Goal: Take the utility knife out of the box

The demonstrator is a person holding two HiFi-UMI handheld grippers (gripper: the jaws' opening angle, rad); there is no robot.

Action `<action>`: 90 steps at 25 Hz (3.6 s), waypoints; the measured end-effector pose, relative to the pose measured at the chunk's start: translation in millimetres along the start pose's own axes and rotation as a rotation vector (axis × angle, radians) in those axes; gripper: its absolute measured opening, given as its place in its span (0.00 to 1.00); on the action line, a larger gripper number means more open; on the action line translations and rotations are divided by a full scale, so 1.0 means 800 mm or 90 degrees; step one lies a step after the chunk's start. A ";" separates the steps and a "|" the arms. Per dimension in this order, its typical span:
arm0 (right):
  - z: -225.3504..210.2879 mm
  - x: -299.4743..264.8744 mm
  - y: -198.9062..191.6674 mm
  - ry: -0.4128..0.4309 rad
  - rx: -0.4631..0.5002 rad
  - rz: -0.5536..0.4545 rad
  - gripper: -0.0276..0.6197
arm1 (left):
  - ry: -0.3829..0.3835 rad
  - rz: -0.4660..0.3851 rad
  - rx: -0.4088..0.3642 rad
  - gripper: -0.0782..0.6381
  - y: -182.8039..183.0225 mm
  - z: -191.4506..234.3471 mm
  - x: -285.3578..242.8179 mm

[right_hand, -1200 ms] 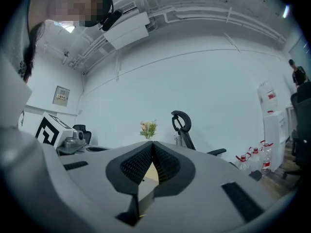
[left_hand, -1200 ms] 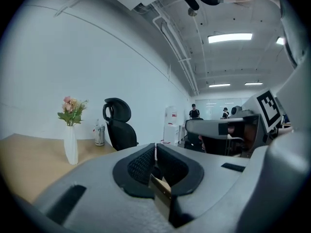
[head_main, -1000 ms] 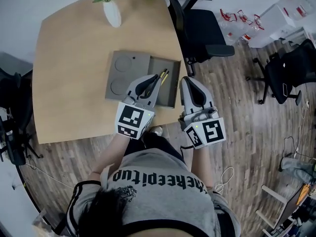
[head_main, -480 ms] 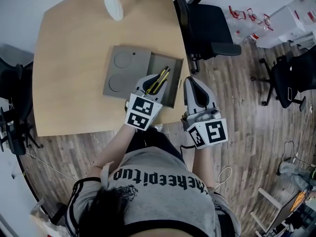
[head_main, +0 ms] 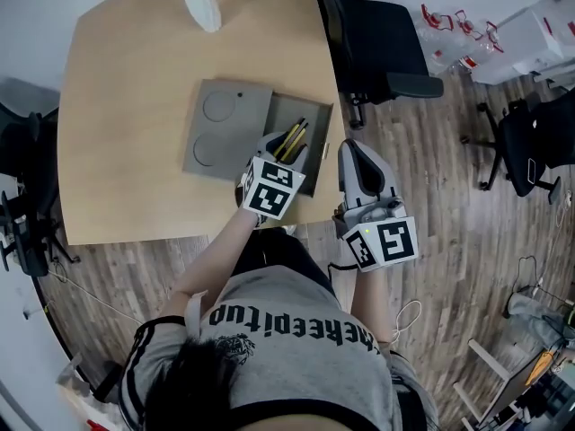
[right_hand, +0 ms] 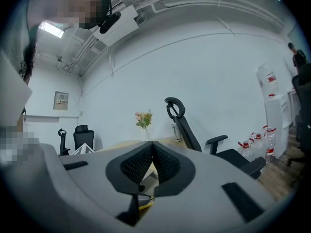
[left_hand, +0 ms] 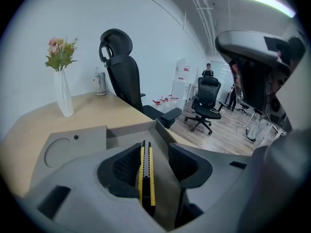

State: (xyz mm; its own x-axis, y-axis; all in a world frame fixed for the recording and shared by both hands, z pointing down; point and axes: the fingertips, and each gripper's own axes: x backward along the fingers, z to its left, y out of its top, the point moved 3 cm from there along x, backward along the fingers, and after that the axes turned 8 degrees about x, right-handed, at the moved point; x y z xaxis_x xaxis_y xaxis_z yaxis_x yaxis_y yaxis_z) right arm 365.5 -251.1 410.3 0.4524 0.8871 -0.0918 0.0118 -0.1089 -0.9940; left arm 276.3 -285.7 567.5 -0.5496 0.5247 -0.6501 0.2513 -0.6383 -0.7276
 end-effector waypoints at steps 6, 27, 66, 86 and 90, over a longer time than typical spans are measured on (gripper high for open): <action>-0.008 -0.004 -0.004 -0.003 -0.007 0.007 0.05 | 0.040 0.036 0.015 0.36 -0.005 0.012 -0.024; -0.017 -0.010 -0.011 0.010 -0.011 0.014 0.05 | 0.109 0.112 0.076 0.39 -0.035 0.019 -0.075; 0.010 0.000 -0.010 -0.030 0.005 0.017 0.05 | -0.048 -0.135 0.025 0.28 0.049 -0.010 0.027; 0.096 0.036 0.012 -0.125 0.043 0.012 0.05 | -0.171 -0.294 -0.041 0.28 0.088 -0.017 0.182; 0.116 0.046 0.019 -0.151 0.050 0.008 0.05 | -0.194 -0.310 -0.053 0.28 0.089 -0.014 0.210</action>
State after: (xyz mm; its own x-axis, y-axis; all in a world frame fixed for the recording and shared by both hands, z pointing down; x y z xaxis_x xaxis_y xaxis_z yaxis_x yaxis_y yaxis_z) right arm 299.6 -178.5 385.9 0.2295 0.9676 -0.1057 -0.0662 -0.0928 -0.9935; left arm 210.9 -236.5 404.3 -0.8187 0.5533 -0.1536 -0.0324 -0.3116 -0.9497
